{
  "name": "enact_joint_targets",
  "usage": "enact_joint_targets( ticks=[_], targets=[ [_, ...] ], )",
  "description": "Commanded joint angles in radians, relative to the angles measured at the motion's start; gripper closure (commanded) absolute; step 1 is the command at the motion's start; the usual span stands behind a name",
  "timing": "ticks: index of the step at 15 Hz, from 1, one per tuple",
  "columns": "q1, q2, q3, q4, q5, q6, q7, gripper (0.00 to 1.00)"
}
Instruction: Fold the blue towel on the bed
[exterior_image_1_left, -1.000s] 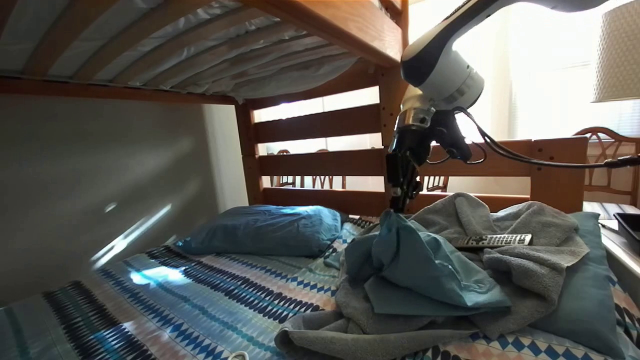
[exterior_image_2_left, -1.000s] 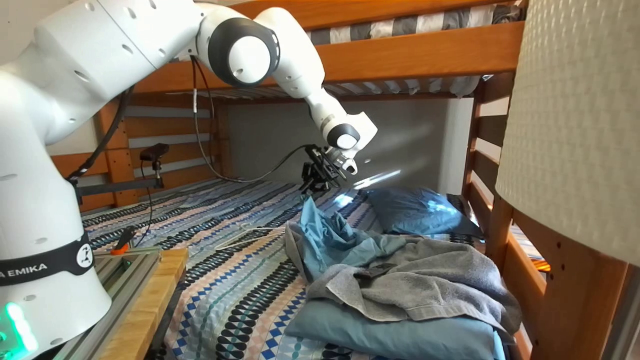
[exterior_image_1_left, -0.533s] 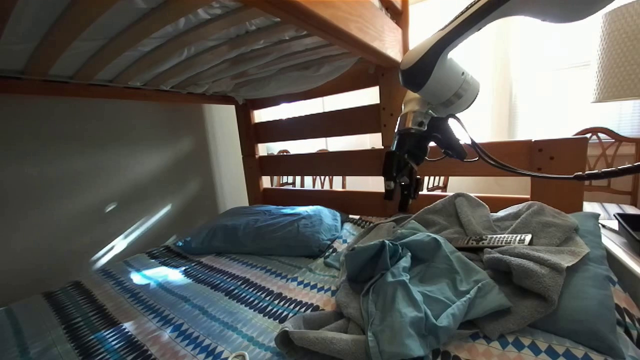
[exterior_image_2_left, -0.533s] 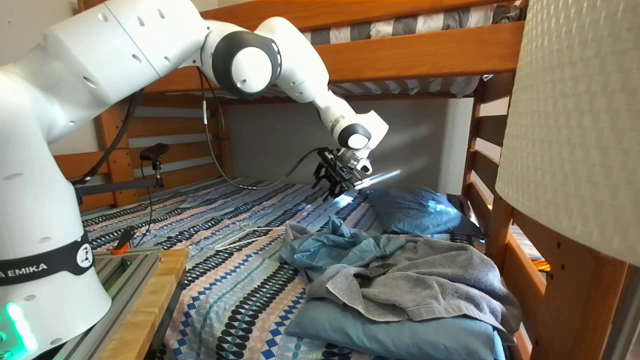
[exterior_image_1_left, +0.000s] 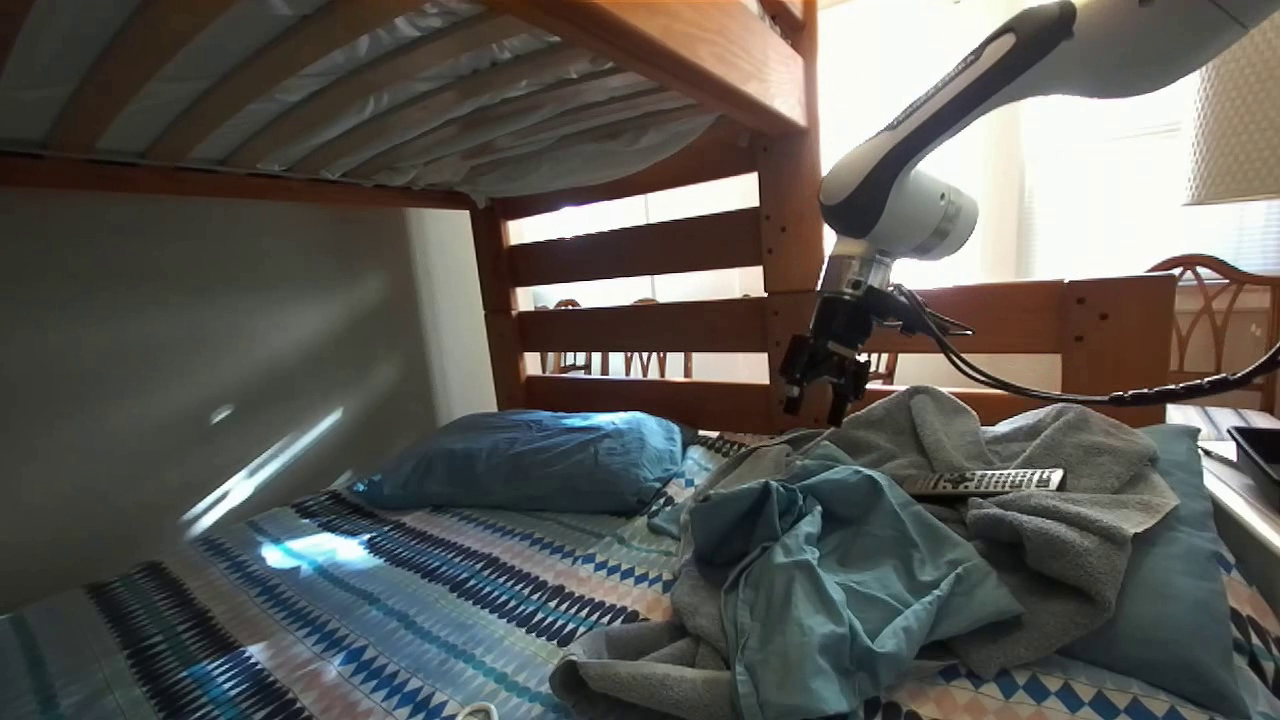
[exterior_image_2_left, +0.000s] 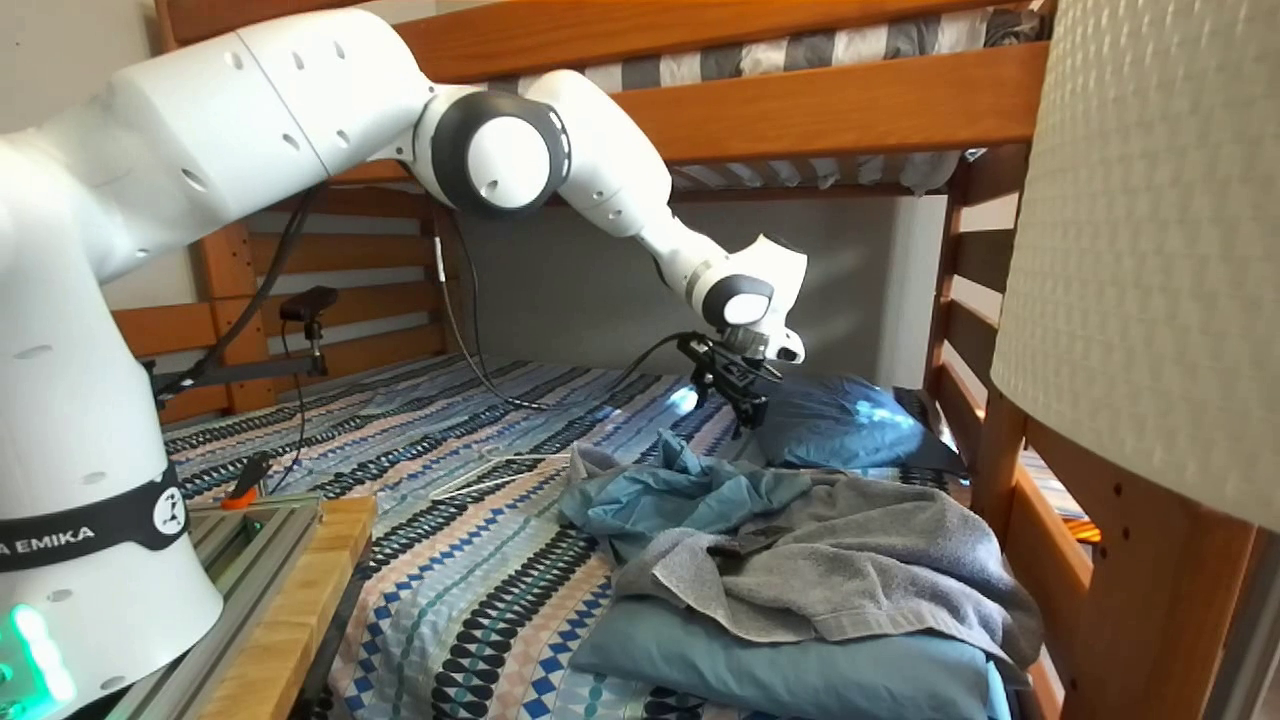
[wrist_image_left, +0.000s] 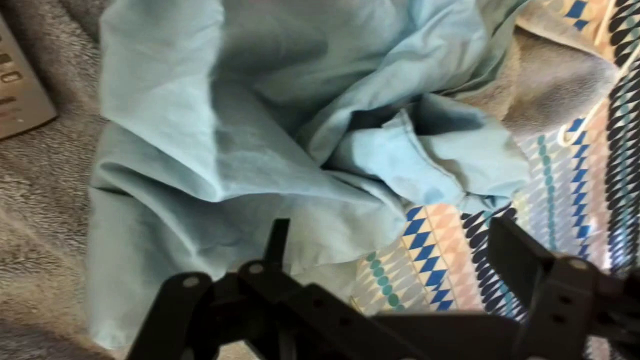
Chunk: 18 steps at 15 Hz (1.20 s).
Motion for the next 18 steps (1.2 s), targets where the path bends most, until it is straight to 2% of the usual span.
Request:
enact_joint_targets(
  ticks=[1,5,11,15,17,18],
  targets=[
    [0.022,0.081,-0.036,0.115,-0.061,-0.033,0.077,0.00],
    [0.047,0.148,-0.075,0.194,-0.134,-0.015,0.083,0.00],
    [0.057,0.254,-0.071,0.325,-0.170,-0.007,0.044,0.01],
    [0.066,0.312,-0.091,0.413,-0.192,-0.019,0.043,0.00],
    [0.068,0.334,-0.103,0.451,-0.205,-0.023,0.042,0.09],
    [0.065,0.344,-0.100,0.468,-0.204,-0.026,0.037,0.26]
  ],
)
